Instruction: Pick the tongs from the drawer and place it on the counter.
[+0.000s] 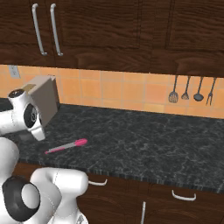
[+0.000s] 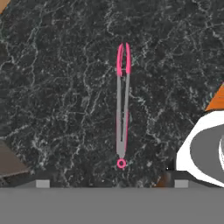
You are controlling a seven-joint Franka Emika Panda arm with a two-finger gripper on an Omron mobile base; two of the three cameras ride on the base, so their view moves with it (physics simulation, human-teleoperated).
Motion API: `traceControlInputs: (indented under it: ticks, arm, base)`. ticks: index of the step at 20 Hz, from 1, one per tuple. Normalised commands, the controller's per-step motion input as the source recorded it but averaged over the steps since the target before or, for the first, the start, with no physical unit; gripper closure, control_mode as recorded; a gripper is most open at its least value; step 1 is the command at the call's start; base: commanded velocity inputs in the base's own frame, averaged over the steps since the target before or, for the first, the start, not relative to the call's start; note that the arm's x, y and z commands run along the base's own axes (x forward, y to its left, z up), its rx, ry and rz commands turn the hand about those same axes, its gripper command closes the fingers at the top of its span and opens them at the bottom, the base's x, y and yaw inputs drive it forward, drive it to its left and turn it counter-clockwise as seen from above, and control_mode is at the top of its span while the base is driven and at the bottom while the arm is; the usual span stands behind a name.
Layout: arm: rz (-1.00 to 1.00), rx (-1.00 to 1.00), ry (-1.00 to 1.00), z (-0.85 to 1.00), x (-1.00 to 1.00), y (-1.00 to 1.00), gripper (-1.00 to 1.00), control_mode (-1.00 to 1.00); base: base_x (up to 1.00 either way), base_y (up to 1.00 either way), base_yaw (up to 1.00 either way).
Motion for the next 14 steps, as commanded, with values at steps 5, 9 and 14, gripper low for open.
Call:
traceControlInputs:
  ticks: [5, 9, 14]
  arm:
    - [0.0, -0.06, -0.48, 0.98, -1.0, 0.08, -1.0, -1.0]
    - [0.03, 0.09, -0.53, 1.0, -0.84, -0.35, -1.0, -1.0]
    - [-0.02, 0.06, -0.15, 0.15, -0.17, -0.23, -1.0, -1.0]
  base:
    - [0.0, 0.0, 0.0]
    - [0.0, 0.0, 0.0]
    - [0.0, 0.0, 0.0]
